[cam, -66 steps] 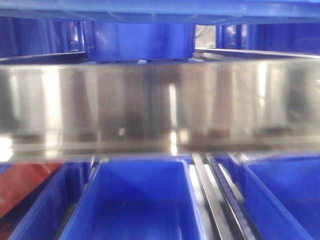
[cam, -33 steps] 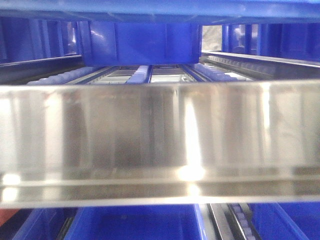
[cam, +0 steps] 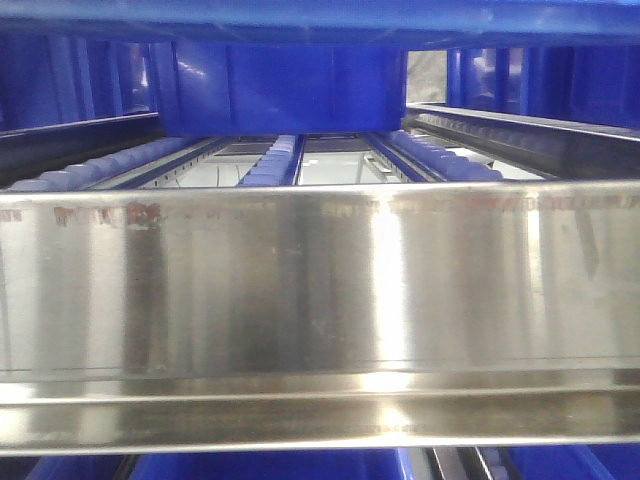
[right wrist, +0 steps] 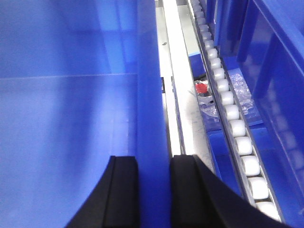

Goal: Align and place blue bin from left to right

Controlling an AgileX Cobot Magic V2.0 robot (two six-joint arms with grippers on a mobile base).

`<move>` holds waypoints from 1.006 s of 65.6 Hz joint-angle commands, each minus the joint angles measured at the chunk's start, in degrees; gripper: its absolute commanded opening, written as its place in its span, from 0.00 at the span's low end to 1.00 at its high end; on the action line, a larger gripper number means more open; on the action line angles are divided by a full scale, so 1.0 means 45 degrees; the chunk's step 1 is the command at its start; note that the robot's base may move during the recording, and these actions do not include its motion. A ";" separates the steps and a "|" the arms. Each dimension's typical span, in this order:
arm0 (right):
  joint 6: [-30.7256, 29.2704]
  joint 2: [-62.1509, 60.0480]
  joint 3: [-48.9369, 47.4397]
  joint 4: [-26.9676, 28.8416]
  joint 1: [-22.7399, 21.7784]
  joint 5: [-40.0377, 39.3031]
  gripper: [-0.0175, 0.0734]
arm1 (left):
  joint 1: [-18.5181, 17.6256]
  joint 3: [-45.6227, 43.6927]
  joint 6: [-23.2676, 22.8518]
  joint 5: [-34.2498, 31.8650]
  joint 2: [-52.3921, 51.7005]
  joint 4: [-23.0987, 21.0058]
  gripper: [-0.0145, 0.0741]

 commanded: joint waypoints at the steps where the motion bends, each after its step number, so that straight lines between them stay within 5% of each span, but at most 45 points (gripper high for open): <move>1: 0.0029 -0.0076 -0.0131 -0.0311 0.0162 -0.3810 0.01 | -0.0256 -0.0136 -0.0002 -0.1370 -0.0083 -0.0066 0.04; 66: 0.0029 -0.0076 -0.0131 -0.0311 0.0162 -0.4112 0.01 | -0.0256 -0.0136 -0.0002 -0.1370 -0.0083 0.0044 0.04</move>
